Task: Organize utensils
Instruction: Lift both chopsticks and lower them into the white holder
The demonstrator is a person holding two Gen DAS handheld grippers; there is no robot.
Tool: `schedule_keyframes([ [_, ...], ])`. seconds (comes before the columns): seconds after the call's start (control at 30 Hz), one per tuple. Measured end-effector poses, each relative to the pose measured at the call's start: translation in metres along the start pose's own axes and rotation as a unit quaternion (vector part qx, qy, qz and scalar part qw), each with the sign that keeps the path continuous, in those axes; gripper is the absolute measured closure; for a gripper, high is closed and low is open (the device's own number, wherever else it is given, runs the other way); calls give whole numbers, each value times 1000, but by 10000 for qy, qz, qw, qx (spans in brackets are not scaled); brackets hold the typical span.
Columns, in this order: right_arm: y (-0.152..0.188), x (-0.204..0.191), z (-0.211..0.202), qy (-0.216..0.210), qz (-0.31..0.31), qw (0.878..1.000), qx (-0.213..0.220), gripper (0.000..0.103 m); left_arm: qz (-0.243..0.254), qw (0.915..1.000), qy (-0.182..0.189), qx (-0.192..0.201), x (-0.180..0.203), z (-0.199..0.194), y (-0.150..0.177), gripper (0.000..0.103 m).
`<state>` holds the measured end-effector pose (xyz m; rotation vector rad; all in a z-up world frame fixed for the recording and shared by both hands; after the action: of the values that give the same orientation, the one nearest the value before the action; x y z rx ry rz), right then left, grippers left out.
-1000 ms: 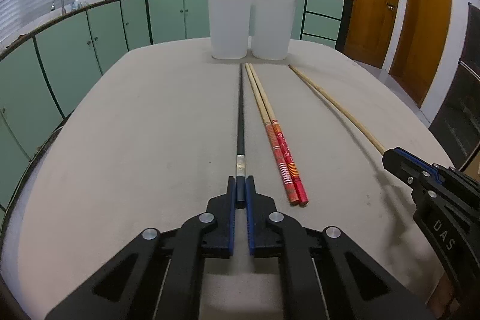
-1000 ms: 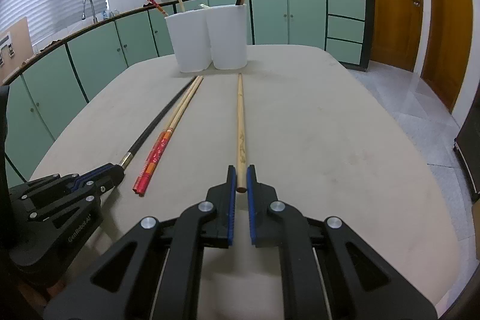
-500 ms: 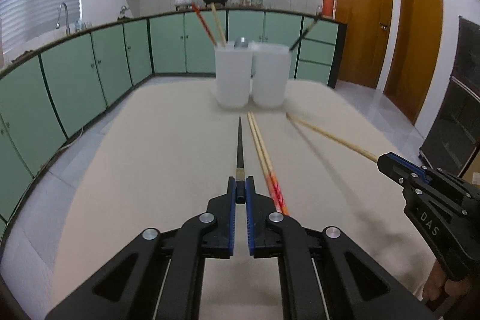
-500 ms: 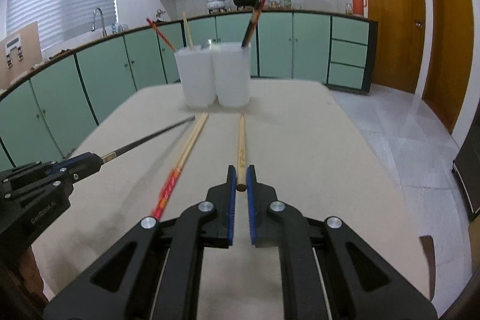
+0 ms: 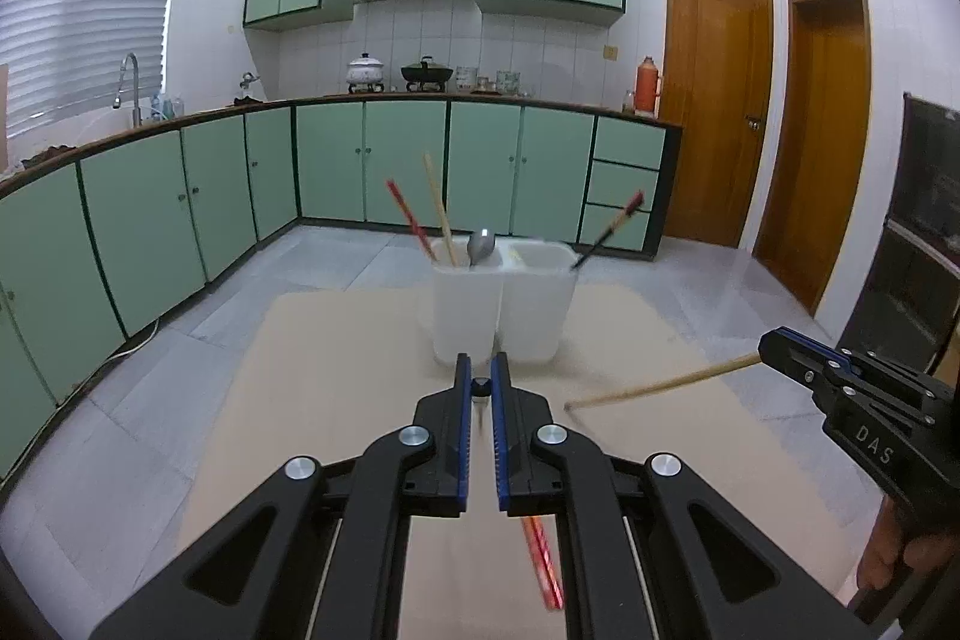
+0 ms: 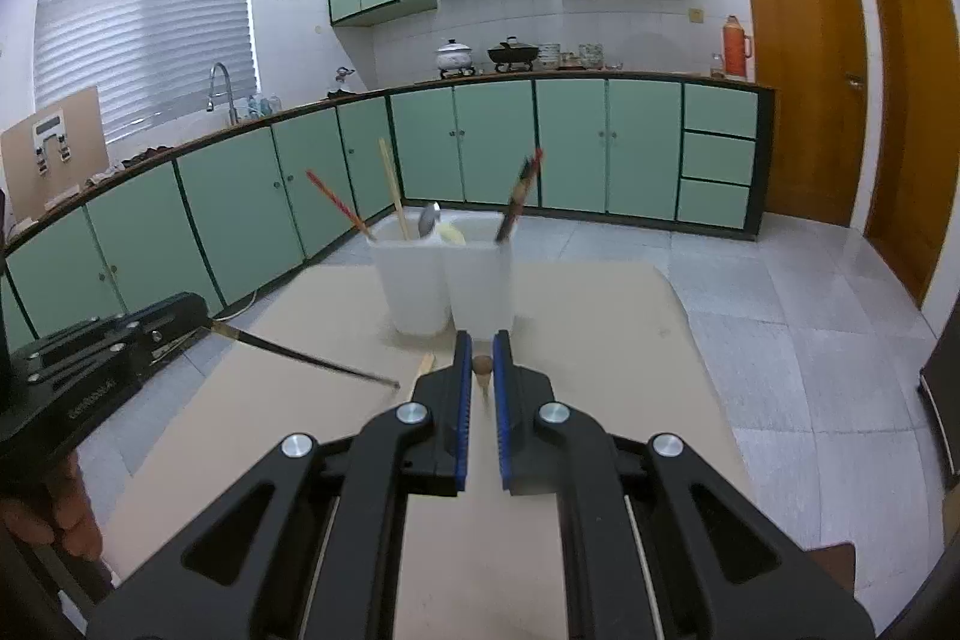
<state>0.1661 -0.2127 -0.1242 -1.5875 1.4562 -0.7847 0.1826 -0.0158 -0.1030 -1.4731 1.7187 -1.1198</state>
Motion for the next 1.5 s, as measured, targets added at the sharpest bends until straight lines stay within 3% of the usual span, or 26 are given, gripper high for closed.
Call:
schedule_keyframes([
  [0.33, -62, 2, 16, -421, 88, 9989, -190, 97, -47, 9998, 170, 108, -6, 8, -41, 97],
  [0.73, -118, -9, 9, -779, -156, 9968, 25, 97, 10, 9986, 384, 372, 0, -3, -78, 97],
  [1.2, -210, -5, 16, -667, -414, 9948, 641, 97, 195, 9918, 372, 1210, 6, 1, -172, 97],
  [1.5, -232, 6, 65, -460, -420, 9969, 478, 97, 214, 9889, 145, 1464, 1, 48, -217, 97],
])
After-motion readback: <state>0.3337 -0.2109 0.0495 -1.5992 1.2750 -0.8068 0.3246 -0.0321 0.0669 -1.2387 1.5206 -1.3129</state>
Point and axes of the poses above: each gripper's, at about its wrist camera, not at the fingertips, and z roughly the way its jaws point, x to its right, y to its underside, the point moved 7 cm from there along z, roughly the way its jaws point, and after that the axes turned 1 degree about y, right-handed, at the moved point
